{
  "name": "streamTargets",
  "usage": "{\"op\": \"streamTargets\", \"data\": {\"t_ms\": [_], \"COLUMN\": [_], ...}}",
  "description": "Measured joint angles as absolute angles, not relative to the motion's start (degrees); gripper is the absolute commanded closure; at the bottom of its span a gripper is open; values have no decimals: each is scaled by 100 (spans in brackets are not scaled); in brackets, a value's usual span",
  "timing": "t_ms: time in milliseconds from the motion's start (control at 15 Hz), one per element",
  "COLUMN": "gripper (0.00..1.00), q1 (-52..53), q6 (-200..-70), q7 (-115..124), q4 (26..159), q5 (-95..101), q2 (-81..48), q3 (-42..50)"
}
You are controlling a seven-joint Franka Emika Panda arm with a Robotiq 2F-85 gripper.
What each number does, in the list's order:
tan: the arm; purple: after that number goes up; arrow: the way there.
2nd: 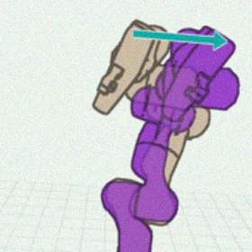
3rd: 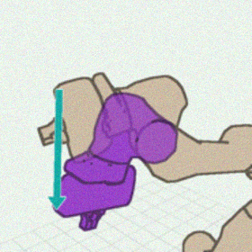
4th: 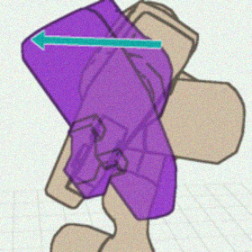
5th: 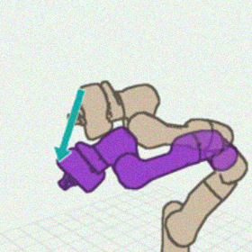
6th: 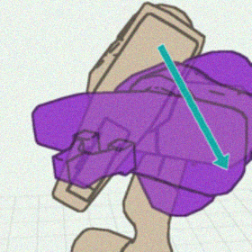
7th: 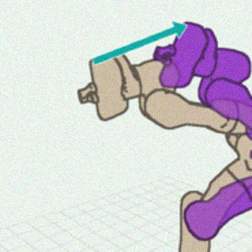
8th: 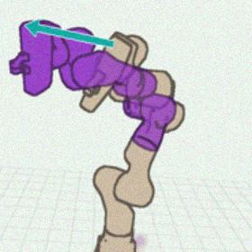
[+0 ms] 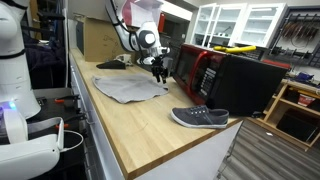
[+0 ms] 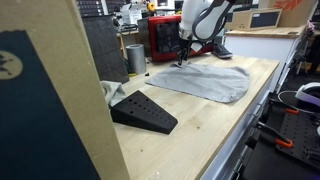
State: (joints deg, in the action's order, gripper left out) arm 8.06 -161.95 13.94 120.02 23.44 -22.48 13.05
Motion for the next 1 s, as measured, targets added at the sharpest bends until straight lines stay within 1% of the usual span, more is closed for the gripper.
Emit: {"op": "streamTargets", "data": {"t_ms": [67,133,533,600,667,867,1000], "gripper": [1,0,0,16,26,51,64], "q1": [809,816,911,927,940,998,1038], "q6": [-16195,-16195,-16195,-16195,-16195,-16199,-16209], "q7": [1410,1424,1545,1576,1608,1627,1629], "q4": [11937,11869,11574,11543,11513,11428,11363], "q5": [2344,2347,2354,2354,2354,2354,2354], "q2": [-2294,-2340,-2616,-2673,-2730,-2877,-2926], "q3": [1319,1334,1469,1499,1526,1616,1665]}}
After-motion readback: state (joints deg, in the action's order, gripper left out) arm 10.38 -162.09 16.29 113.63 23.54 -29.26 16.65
